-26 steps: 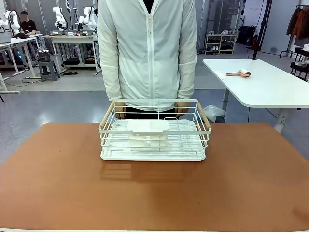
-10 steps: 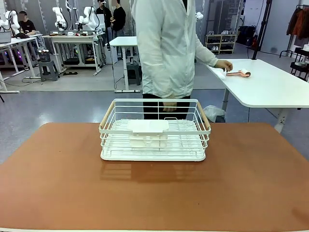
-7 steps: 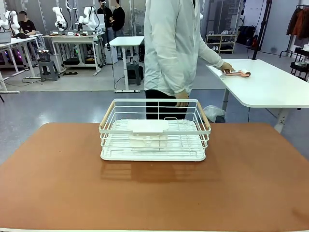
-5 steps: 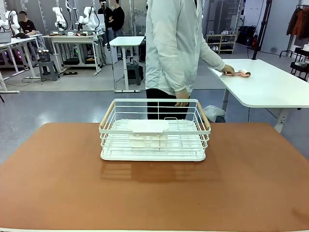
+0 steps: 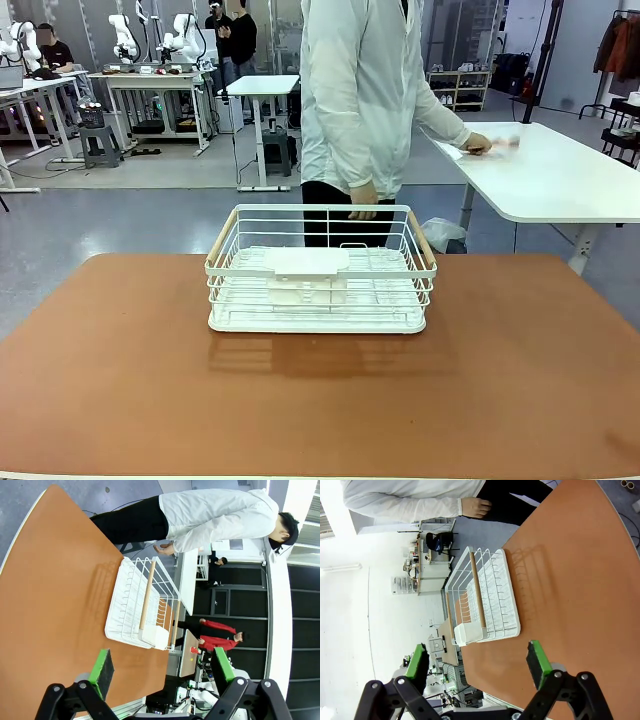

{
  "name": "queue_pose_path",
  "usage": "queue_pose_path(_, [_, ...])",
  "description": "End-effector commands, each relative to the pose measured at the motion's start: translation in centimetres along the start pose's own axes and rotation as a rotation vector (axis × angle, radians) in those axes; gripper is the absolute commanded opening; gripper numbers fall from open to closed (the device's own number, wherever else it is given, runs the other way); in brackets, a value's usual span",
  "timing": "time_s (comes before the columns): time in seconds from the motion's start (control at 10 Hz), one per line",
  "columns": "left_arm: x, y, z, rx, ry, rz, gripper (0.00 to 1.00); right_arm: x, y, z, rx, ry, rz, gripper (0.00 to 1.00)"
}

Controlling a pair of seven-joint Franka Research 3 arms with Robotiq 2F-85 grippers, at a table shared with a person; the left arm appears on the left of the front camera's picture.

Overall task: Clean the table.
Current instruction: Pick up the Lint Roller when the human hands it over.

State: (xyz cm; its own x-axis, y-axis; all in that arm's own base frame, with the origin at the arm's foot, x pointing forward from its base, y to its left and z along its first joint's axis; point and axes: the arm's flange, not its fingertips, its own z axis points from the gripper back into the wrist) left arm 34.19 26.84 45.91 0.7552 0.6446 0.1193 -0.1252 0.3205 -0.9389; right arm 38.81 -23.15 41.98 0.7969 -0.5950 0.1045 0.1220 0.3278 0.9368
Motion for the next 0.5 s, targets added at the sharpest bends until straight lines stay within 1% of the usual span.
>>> queue_pose_path(0.0, [-0.01, -0.1, 0.28, -0.022, -0.001, -0.01, 1.0, -0.2, 0.25, 0.06, 0.011, -0.001, 0.008, 1.0])
queue_pose_path(0.4, [-0.01, -0.1, 0.28, -0.022, -0.001, -0.01, 1.0, -0.2, 0.25, 0.06, 0.011, -0.001, 0.008, 1.0])
